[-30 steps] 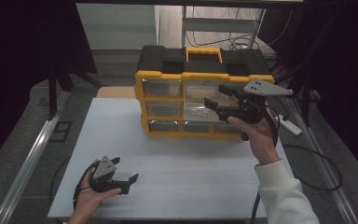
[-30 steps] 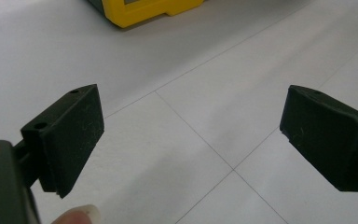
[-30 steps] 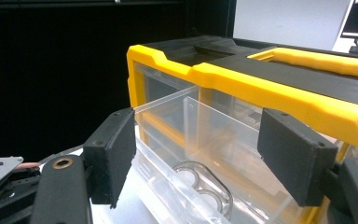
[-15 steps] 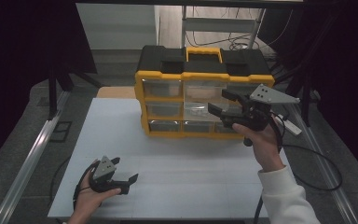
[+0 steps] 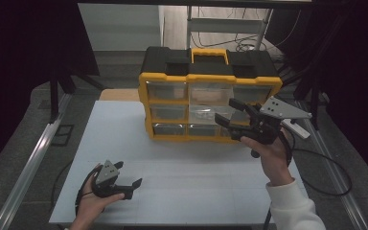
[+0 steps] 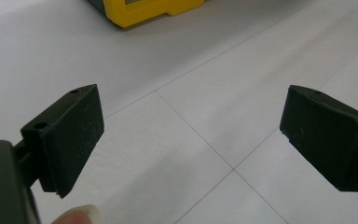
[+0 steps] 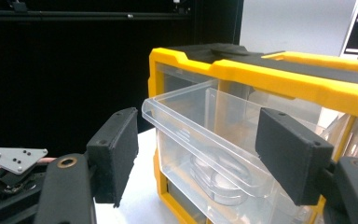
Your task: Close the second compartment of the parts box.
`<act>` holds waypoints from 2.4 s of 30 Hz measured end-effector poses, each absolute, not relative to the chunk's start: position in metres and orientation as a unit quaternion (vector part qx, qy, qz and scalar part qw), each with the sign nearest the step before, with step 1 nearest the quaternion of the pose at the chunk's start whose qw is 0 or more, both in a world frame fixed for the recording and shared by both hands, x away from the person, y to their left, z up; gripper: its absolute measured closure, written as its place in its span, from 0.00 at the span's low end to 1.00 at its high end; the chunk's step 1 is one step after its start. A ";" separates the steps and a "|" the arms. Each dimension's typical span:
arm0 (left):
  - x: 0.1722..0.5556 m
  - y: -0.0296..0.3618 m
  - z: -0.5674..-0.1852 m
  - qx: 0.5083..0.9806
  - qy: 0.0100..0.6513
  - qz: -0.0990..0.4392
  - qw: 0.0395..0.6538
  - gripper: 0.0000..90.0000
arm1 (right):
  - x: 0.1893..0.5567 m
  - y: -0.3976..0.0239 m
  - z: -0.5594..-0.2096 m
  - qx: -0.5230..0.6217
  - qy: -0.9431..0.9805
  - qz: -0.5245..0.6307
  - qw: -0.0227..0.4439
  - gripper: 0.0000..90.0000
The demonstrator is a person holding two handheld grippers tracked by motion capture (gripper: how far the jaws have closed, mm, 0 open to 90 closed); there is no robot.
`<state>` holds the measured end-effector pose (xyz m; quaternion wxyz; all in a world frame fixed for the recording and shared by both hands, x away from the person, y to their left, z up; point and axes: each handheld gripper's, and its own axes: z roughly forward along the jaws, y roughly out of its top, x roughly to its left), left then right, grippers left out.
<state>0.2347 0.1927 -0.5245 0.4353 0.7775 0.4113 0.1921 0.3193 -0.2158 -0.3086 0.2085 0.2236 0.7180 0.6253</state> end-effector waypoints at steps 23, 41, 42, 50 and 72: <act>0.235 0.192 -0.524 0.777 0.411 0.193 0.435 0.08 | 0.301 -0.214 -0.328 0.194 0.747 0.604 0.199 0.61; 0.235 0.192 -0.524 0.777 0.411 0.192 0.436 0.08 | 0.318 -0.206 -0.347 0.216 0.764 0.576 0.193 1.00; 0.235 0.192 -0.524 0.777 0.411 0.192 0.436 0.08 | 0.319 -0.206 -0.347 0.218 0.764 0.576 0.194 1.00; 0.235 0.193 -0.525 0.777 0.411 0.193 0.435 0.08 | 0.331 -0.200 -0.348 0.233 0.760 0.572 0.202 1.00; 0.235 0.193 -0.525 0.778 0.410 0.195 0.435 0.08 | 0.350 -0.198 -0.348 0.253 0.752 0.571 0.210 1.00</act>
